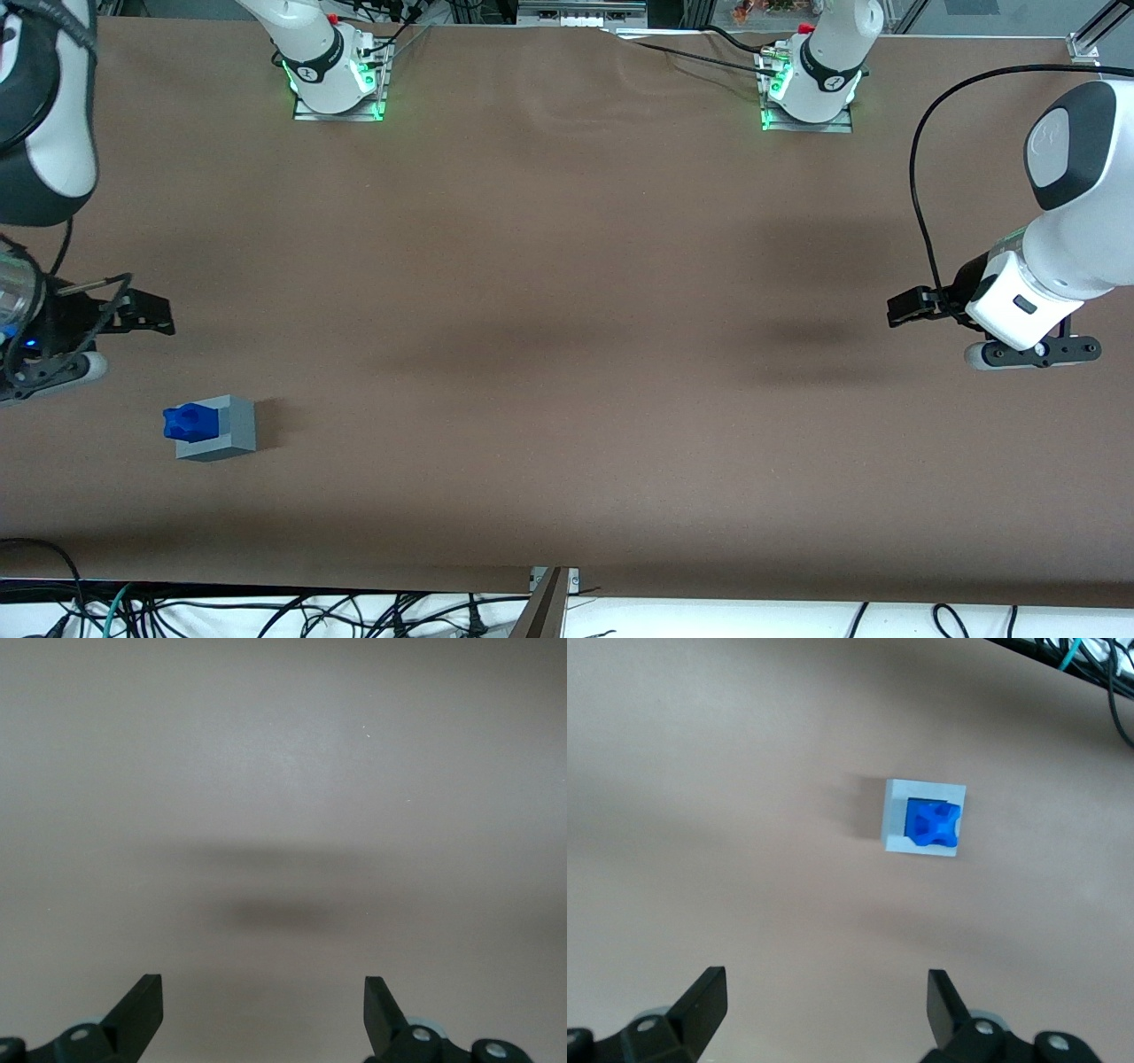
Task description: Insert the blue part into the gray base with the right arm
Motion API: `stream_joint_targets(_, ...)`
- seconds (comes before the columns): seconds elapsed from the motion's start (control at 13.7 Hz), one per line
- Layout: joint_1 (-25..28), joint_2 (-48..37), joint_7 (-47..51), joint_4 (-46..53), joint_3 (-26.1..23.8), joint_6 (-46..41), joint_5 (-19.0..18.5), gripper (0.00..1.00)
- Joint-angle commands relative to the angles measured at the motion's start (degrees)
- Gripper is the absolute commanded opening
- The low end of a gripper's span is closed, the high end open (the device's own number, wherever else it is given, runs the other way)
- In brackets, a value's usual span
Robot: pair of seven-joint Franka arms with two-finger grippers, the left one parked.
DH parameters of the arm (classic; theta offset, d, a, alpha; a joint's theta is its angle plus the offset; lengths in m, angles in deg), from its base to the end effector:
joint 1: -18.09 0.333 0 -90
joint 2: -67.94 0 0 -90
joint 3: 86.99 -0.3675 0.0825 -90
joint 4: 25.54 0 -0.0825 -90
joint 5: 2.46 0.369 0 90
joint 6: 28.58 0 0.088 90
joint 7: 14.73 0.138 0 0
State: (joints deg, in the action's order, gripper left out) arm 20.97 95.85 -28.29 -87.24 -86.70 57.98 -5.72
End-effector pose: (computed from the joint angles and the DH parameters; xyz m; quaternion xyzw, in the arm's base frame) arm 0.6935 0.0242 0.5619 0.9894 0.1397 -0.0293 0.0269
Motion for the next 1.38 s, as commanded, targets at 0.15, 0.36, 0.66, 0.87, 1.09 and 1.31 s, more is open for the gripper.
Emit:
stream_joint_targets(0.15,-0.94,-14.88,2.66,-16.57,0.24,11.48,-0.79,1.0)
stream_joint_targets(0.36,-2.0,-19.74,1.44,-24.33,-0.2,11.53,-0.87,1.0)
stream_joint_targets(0.66,-4.81,-21.15,6.18,-25.3,-2.49,7.22,-0.79,1.0)
stream_joint_targets(0.87,-4.98,-20.19,6.27,-24.52,-2.4,7.22,-0.35,1.0)
stream_joint_targets(1.09,-4.81,-19.57,6.09,-23.28,-2.49,7.39,-0.61,1.0)
stream_joint_targets(1.31,-4.89,-19.48,6.18,-23.28,-2.4,7.65,-0.52,1.0)
